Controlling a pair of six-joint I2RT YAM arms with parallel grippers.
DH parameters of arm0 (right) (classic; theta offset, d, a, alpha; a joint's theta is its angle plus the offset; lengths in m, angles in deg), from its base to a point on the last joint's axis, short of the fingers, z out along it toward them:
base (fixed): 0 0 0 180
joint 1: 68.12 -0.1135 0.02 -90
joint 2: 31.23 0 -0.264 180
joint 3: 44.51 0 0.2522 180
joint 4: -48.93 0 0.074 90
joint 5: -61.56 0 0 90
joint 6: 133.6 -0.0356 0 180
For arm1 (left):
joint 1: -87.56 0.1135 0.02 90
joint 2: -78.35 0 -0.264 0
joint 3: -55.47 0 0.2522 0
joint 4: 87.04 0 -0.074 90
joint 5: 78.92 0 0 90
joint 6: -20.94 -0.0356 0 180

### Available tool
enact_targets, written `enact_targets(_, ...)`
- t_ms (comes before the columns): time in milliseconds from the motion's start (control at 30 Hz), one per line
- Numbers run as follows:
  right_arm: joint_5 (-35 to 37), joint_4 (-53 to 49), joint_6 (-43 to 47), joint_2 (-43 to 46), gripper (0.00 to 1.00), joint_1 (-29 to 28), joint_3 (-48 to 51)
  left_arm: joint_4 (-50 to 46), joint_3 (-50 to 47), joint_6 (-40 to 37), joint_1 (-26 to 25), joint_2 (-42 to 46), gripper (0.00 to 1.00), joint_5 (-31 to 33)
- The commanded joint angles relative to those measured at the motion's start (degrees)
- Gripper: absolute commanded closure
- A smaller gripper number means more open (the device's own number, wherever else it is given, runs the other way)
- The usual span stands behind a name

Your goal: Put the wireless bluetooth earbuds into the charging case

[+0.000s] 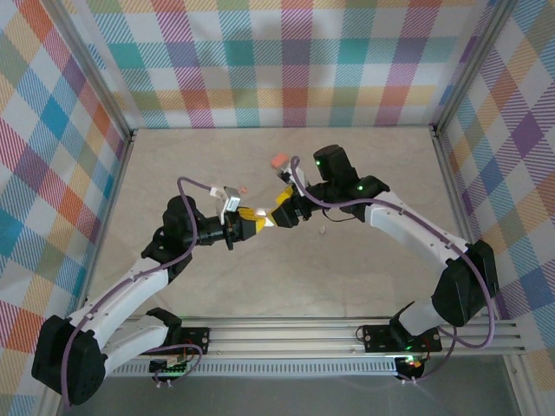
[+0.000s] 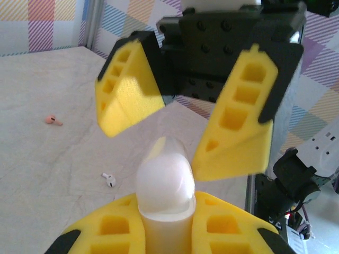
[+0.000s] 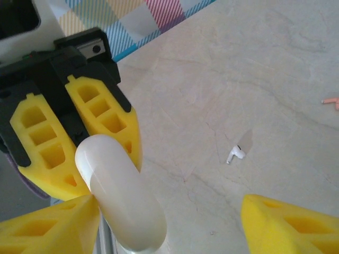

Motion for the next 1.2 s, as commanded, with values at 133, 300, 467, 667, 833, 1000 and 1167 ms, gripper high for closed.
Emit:
enact_targets(133,6.00,-0.30,-3.86,-0.35,0.30,2.50,-2.16,4.96,-1.96,1.06,-2.73,3.81,1.00,-1.35)
enact_targets(300,6.81,-0.29,-5.23,-0.24,0.30,2.51,-2.20,6.01,-2.42,1.10,-3.51,3.67,1.00,-0.74)
enact_targets(467,8.00,-0.29,-6.09,-0.49,0.30,2.58,-2.40,6.32,-3.08,0.47,-3.80,3.93,1.00,-0.30)
enact_targets(667,9.57,0.59,-7.60,-1.50,0.30,2.59,-1.15,5.71,-3.48,-0.98,-4.14,3.65,1.00,-0.10)
enact_targets(833,10.33,0.76,-8.63,-2.08,0.30,3.18,-0.98,6.64,-4.33,-1.84,-4.49,3.32,1.00,0.86)
enact_targets(1000,10.19,1.06,-9.38,-2.26,0.29,3.80,-1.14,5.86,-4.82,-4.63,-4.68,3.76,1.00,2.27)
enact_targets(1167,9.40,0.59,-9.64,-1.44,0.29,3.99,-1.73,1.57,-4.36,-9.73,-4.85,3.94,1.00,2.19)
